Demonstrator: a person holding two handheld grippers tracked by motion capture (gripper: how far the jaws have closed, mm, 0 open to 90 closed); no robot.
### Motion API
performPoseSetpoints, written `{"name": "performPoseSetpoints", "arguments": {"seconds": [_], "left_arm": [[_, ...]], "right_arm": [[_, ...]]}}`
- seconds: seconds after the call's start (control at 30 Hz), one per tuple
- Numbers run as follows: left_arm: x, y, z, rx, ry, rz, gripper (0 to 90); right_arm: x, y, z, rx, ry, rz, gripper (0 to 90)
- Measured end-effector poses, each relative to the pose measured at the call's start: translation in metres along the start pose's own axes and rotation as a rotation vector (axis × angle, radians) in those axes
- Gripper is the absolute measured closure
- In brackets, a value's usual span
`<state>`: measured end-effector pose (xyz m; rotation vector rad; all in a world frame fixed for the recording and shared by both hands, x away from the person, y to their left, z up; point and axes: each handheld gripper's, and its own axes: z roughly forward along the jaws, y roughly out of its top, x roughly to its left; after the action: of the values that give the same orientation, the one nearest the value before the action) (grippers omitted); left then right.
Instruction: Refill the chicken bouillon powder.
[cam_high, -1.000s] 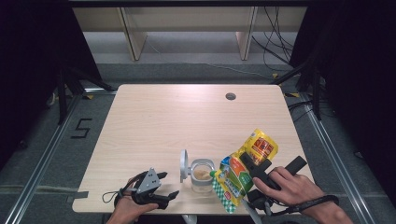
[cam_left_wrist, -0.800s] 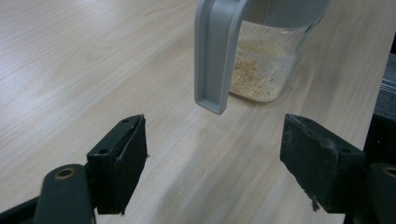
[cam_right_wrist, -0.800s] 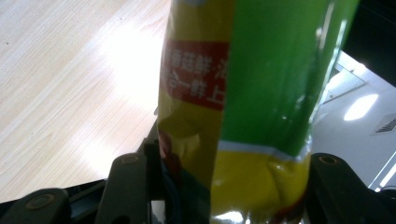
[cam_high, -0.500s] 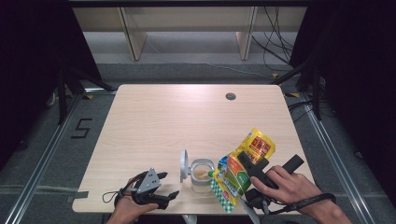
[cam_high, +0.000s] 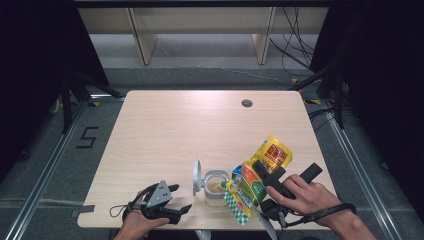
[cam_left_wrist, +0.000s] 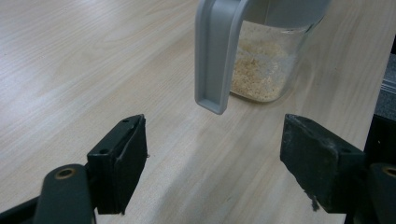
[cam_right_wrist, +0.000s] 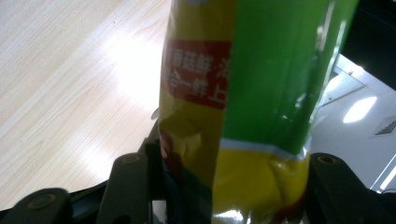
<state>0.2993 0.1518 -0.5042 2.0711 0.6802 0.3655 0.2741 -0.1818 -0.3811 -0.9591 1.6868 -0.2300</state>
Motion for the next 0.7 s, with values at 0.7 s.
{"name": "performPoseSetpoints", "arguments": {"seconds": [0.7], "left_arm": [[0.0009, 0.0001, 0.0, 0.002, -0.004, 0.003, 22.4]], "right_arm": [[-0.0011, -0.0021, 0.0059, 0.007, 0.002, 0.004, 53.6]]}}
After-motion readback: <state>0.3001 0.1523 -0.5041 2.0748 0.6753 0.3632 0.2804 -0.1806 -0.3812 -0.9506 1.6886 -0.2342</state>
